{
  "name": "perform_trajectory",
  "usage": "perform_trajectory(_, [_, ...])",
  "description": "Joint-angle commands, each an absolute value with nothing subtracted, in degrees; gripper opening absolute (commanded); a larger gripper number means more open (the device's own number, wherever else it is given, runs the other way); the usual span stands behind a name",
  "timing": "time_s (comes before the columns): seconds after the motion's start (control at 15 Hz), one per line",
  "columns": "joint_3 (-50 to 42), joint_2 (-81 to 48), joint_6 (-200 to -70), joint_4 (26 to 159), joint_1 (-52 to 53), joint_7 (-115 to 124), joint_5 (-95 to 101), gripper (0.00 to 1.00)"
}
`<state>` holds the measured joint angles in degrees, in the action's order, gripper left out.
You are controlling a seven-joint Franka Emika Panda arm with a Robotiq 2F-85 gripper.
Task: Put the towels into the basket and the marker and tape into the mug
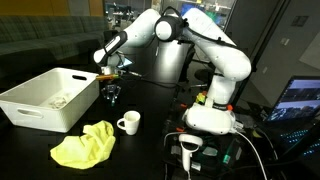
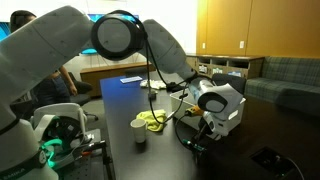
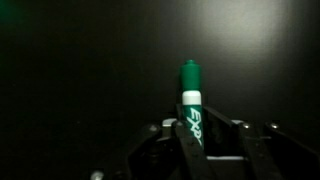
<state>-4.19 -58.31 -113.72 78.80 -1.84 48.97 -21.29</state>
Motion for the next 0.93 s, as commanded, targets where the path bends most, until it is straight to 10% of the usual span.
perform_trajectory(0.0, [-3.52, -52.33, -114.04, 87.06, -2.47, 42.71, -20.12, 0.06])
perform_trajectory(0.87, [-3.44, -33.2, -112.17, 109.65, 0.35, 27.56, -18.88, 0.06])
